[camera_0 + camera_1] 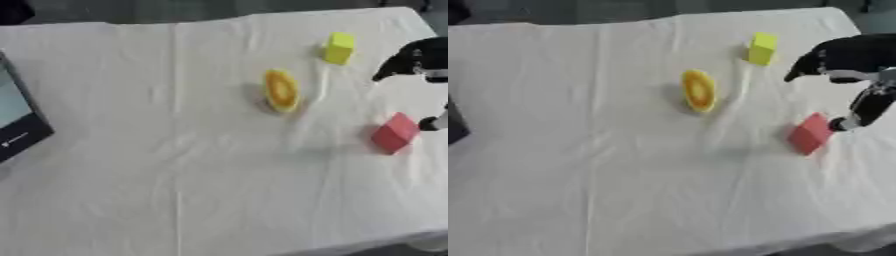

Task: Pick up the objects with one hand, pass them to the other hand, and then place them into the box on the other side of the table.

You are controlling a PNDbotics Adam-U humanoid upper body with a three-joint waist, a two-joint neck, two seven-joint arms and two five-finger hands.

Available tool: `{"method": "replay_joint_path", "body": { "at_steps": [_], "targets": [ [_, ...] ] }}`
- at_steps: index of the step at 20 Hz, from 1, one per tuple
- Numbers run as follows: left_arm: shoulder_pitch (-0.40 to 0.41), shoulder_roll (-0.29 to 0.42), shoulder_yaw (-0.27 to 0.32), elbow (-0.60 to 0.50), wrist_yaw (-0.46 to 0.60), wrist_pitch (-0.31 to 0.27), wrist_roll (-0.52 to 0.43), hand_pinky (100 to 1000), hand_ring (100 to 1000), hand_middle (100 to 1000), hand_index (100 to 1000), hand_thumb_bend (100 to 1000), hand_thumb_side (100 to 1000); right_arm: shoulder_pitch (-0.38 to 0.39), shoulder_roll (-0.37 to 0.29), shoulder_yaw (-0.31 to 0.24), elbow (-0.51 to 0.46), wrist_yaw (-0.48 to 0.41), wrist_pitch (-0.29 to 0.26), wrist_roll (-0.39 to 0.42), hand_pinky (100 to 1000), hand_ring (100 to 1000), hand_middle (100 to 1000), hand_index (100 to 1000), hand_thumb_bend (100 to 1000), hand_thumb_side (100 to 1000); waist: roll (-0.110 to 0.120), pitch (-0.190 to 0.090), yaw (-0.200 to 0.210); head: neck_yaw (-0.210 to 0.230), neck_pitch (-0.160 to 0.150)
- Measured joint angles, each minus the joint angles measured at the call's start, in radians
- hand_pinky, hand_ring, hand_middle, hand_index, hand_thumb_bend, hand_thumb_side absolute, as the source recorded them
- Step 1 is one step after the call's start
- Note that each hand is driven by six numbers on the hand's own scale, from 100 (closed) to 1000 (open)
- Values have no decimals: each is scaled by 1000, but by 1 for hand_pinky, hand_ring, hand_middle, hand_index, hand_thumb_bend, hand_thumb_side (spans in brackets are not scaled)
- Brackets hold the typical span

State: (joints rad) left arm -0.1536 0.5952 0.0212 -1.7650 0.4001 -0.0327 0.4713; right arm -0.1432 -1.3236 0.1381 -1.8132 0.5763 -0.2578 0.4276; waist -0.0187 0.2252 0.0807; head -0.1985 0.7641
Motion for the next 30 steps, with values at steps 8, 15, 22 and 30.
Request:
{"method": "replay_joint_path", "body": {
  "at_steps": [8,15,22,30],
  "targets": [
    [2,-8,0,0,0,1,1,825,884,889,890,970,548,21,8,16,48,27,-27,-26,980,889,851,919,608,170,1,4,0,0,0],
    [2,-8,0,0,0,1,2,827,884,889,890,967,549,29,20,30,102,44,-41,-42,984,882,847,916,610,178,5,6,1,-11,0],
    [2,-17,0,0,0,2,2,827,884,888,890,966,549,9,44,53,147,39,-31,-70,983,870,831,887,605,183,14,11,8,-17,0],
    [2,-26,-1,0,0,2,1,827,885,888,889,965,549,-27,83,75,203,45,-42,-92,974,853,817,861,594,175,29,19,19,-32,0]
  ]
}}
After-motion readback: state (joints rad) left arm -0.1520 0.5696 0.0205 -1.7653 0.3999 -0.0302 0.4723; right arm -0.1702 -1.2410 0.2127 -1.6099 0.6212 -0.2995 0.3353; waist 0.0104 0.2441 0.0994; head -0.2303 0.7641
